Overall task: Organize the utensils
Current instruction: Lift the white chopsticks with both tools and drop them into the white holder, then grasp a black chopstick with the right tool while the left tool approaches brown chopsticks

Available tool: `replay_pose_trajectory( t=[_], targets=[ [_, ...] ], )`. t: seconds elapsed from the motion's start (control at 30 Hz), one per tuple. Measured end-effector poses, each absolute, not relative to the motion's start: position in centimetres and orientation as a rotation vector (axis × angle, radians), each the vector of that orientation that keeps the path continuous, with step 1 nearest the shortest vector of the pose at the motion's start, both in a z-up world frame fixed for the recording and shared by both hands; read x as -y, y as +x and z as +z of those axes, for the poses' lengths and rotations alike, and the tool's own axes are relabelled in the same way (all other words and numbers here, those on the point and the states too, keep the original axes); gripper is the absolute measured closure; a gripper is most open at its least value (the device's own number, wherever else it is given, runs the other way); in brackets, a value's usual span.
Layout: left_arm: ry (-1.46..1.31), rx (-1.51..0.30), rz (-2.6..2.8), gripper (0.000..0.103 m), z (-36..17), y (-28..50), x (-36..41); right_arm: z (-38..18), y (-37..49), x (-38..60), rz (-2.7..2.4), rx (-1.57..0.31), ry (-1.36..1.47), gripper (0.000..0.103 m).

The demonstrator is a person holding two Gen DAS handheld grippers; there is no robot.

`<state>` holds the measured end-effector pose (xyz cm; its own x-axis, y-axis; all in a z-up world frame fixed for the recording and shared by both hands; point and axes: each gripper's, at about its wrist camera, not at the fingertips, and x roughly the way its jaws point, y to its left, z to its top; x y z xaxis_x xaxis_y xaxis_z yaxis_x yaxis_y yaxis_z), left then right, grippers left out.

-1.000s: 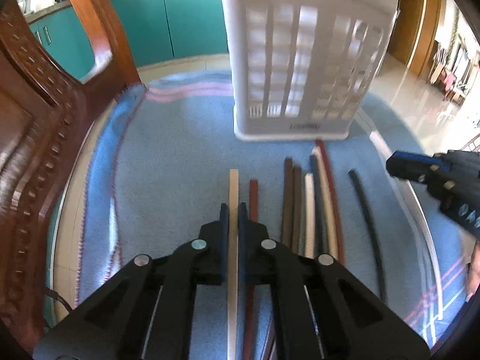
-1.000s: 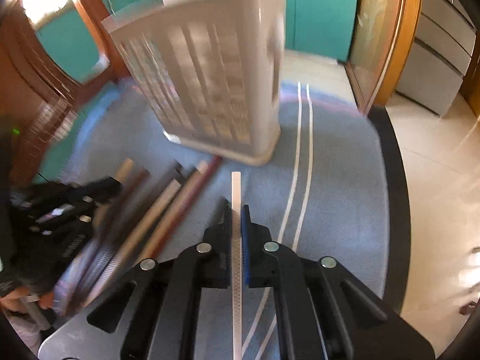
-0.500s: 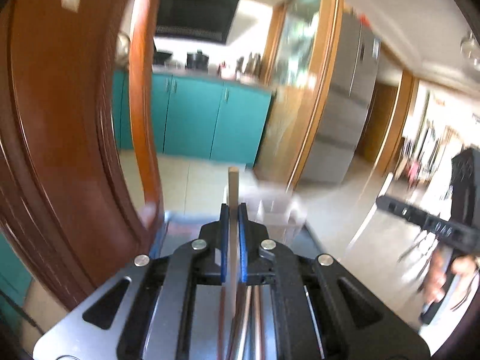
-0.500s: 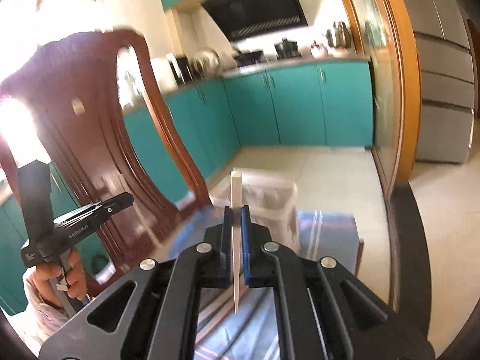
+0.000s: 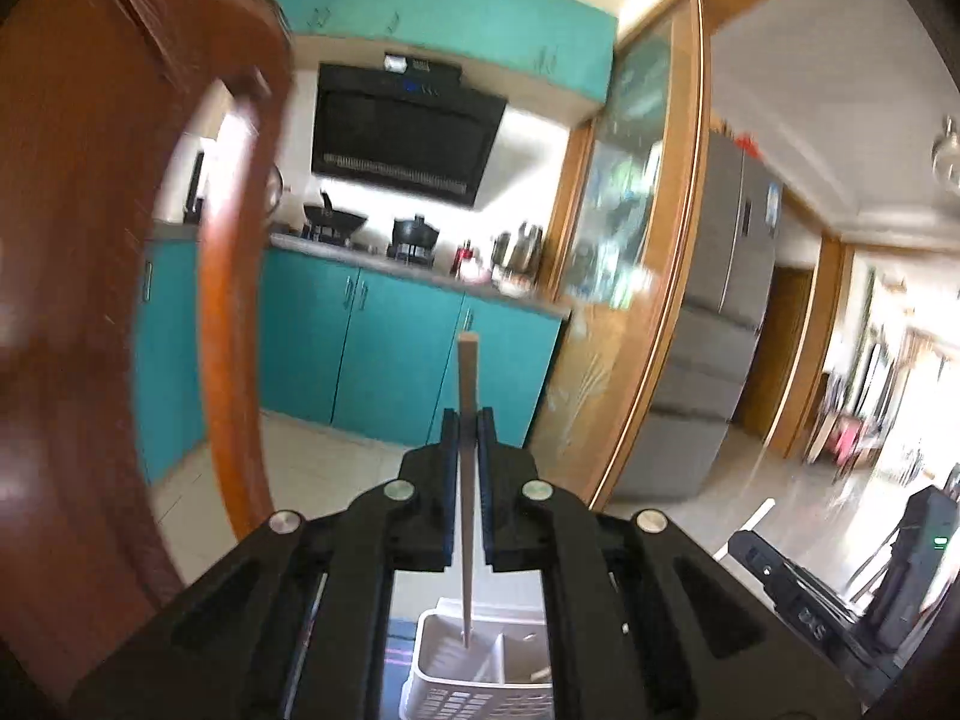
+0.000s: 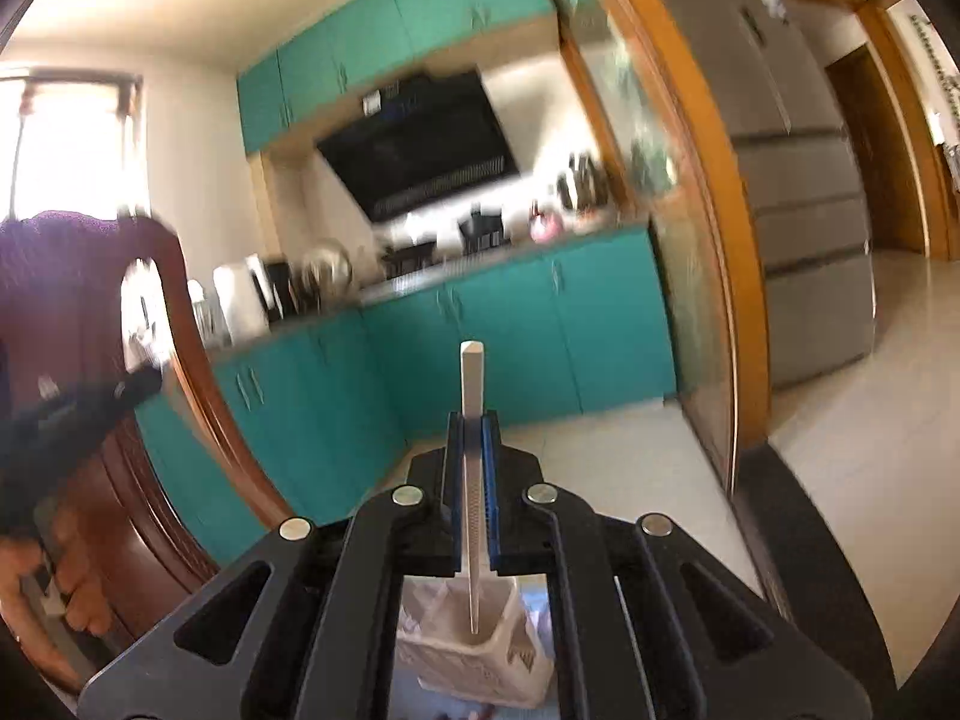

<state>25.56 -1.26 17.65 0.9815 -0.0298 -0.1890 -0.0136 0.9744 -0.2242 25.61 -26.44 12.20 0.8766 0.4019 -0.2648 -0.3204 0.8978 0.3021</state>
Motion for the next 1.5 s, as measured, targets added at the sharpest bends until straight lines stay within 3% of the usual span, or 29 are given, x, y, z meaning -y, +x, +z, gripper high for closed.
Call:
replay_pose_trajectory(
  t=[0.27, 0.3, 0.43, 0.5, 0.57, 0.7, 0.9, 0.97, 1.1, 1.3, 1.47, 1.5],
  targets=[
    [-0.189, -0.367, 0.027, 0.096, 11.1, 31.5, 2.6, 9.0, 25.8, 26.5, 0.390, -0.395, 0.211, 0.096],
    [-0.183, -0.373, 0.030, 0.096, 10.6, 31.3, 2.5, 9.0, 25.4, 26.4, 0.383, -0.395, 0.207, 0.093],
    [-0.189, -0.378, 0.023, 0.093, 9.7, 29.5, 1.8, 9.2, 24.2, 27.3, 0.380, -0.376, 0.213, 0.063],
    [-0.192, -0.358, 0.021, 0.074, 9.5, 27.6, 1.2, 9.7, 22.7, 27.9, 0.375, -0.350, 0.209, 0.055],
    [-0.200, -0.292, 0.010, 0.069, 9.4, 24.0, 0.5, 9.6, 20.3, 29.0, 0.367, -0.311, 0.206, 0.052],
    [-0.108, -0.289, 0.023, 0.066, 6.7, 18.6, 0.3, 7.5, 16.8, 30.3, 0.366, -0.298, 0.212, 0.052],
    [-0.107, -0.668, -0.012, 0.066, -2.3, 20.5, -0.8, -2.4, 20.3, 24.4, 0.411, -0.830, 0.067, 0.052],
    [-0.083, -0.728, 0.002, 0.066, -3.6, 20.6, -1.0, -4.6, 21.0, 22.3, 0.411, -0.908, 0.021, 0.052],
    [-0.021, -0.773, 0.017, 0.054, -4.9, 20.4, -1.1, -7.7, 21.7, 19.7, 0.392, -1.015, -0.027, 0.052],
    [-0.054, -0.815, -0.037, 0.053, -4.9, 20.3, -1.2, -9.7, 22.6, 16.0, 0.278, -1.108, -0.131, 0.052],
    [-0.061, -0.798, -0.048, 0.048, -3.8, 20.0, -0.5, -9.5, 22.2, 14.7, 0.223, -1.122, -0.166, 0.064],
    [-0.067, -0.804, -0.052, 0.047, -3.8, 20.0, -0.4, -9.4, 22.2, 14.5, 0.210, -1.129, -0.164, 0.073]
  ],
)
